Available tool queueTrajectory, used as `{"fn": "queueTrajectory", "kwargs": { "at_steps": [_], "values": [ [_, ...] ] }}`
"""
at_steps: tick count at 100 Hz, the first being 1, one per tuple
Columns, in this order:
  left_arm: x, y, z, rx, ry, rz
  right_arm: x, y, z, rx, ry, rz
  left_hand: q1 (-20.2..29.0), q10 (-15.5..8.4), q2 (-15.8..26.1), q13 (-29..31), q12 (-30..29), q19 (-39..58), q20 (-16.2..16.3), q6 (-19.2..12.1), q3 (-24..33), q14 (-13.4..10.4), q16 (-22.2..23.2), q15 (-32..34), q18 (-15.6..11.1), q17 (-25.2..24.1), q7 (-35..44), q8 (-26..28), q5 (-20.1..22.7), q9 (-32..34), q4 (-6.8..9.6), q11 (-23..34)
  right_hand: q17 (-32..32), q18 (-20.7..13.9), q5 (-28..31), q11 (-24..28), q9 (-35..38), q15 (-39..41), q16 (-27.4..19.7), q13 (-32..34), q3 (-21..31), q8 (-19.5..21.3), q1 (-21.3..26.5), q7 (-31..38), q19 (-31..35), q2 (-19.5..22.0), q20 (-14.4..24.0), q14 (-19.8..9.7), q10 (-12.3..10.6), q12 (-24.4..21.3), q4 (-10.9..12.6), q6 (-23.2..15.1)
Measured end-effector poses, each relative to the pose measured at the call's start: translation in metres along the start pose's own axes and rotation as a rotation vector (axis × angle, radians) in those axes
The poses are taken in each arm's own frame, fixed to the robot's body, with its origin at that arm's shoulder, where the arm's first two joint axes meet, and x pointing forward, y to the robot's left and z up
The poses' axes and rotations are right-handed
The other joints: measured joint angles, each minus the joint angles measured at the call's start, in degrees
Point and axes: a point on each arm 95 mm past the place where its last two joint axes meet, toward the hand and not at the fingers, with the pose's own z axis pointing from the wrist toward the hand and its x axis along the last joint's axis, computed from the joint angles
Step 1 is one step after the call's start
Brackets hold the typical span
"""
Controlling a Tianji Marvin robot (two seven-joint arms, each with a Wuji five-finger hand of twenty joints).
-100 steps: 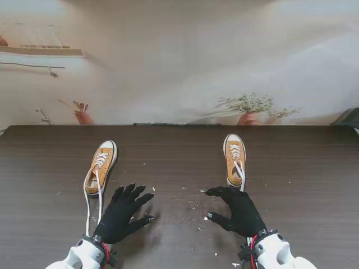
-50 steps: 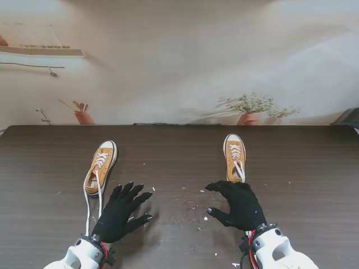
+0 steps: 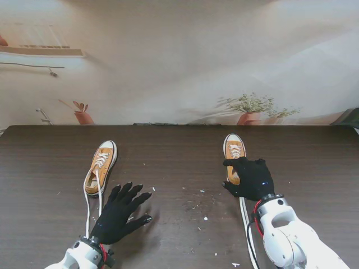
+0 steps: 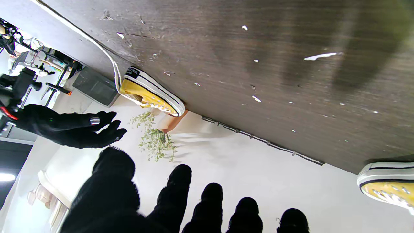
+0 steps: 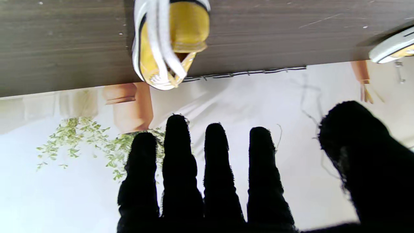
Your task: Tie the shoelaces into a bow on the shoes
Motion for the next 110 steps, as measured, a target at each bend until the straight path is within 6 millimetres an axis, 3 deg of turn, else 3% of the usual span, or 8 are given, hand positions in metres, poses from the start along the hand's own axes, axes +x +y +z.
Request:
{"fn": "queueTrajectory", "kwargs": {
  "at_steps": [48, 110],
  "values": [
    [0.001, 0.001, 0.000, -0.008, 0.001, -0.002, -0.044, -0.005, 0.057, 0.081, -0.019, -0.204, 0.01, 0.00, 0.00, 0.11, 0.00, -0.08, 0.47, 0.00, 0.00, 0.00, 0.00, 0.00, 0.00, 0.01, 0.02, -0.01, 0.00, 0.30, 0.00, 0.00, 0.01, 0.00, -0.91, -0.05, -0.22, 0.02, 0.00, 0.00, 2.14, 0.06, 1.00, 0.77, -0.09, -1.63, 0.02, -0.91, -0.35, 0.00, 0.00, 0.00],
    [0.003, 0.003, 0.000, -0.014, 0.002, 0.006, -0.058, -0.033, 0.085, 0.194, -0.041, -0.297, 0.01, 0.00, 0.00, 0.12, 0.00, -0.09, 0.53, 0.00, 0.00, 0.00, 0.00, 0.00, 0.00, 0.01, 0.02, -0.01, 0.01, 0.52, 0.00, 0.01, 1.73, -0.37, -4.55, -0.04, -1.33, 0.02, -0.24, 0.03, 3.23, 0.07, 1.66, 1.49, -0.09, -3.69, 0.02, -1.49, -0.69, -0.02, 0.00, -1.22]
  ]
}}
